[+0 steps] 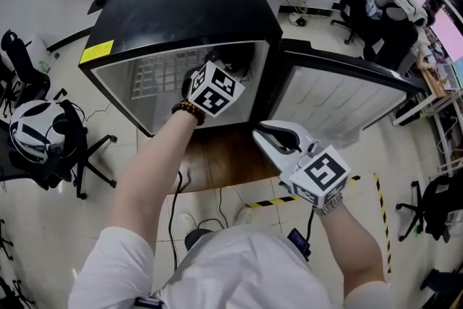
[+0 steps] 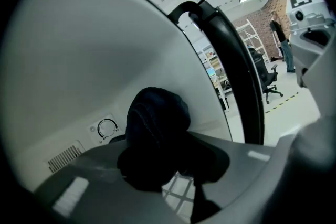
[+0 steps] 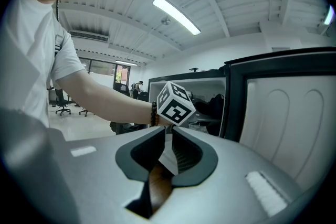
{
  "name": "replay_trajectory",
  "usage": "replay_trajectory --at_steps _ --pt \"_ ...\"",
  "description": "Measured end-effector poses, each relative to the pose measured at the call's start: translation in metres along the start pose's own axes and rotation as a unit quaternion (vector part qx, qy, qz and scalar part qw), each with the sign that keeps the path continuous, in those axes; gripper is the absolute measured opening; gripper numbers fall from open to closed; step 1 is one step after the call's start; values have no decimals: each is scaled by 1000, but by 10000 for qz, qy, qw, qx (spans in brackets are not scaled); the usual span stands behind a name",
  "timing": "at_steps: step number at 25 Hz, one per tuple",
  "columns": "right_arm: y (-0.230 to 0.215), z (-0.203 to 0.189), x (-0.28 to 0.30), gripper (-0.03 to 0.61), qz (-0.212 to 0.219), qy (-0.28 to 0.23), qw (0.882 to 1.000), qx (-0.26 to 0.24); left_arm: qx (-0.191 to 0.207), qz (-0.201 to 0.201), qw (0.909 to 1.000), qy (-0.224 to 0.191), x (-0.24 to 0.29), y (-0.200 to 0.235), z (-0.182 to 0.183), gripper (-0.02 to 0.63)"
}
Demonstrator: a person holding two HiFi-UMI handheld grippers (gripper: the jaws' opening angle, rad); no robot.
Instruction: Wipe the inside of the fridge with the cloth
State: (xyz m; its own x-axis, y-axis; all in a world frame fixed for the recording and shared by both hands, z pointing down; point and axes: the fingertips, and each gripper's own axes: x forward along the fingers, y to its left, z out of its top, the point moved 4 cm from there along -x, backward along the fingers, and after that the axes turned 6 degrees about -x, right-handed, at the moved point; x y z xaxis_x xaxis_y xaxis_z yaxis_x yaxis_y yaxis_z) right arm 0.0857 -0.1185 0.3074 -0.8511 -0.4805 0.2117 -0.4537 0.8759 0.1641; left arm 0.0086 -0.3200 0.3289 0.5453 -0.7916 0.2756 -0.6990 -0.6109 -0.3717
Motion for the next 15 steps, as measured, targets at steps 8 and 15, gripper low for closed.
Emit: replay_trajectory --at_steps 8,15 --pt "10 4 1 46 63 -39 10000 -41 119 -243 9996 -74 -21 -25 5 103" --pt "16 8 -1 46 69 -38 9999 -88 185 -455 9987 -157 -33 -43 9 103"
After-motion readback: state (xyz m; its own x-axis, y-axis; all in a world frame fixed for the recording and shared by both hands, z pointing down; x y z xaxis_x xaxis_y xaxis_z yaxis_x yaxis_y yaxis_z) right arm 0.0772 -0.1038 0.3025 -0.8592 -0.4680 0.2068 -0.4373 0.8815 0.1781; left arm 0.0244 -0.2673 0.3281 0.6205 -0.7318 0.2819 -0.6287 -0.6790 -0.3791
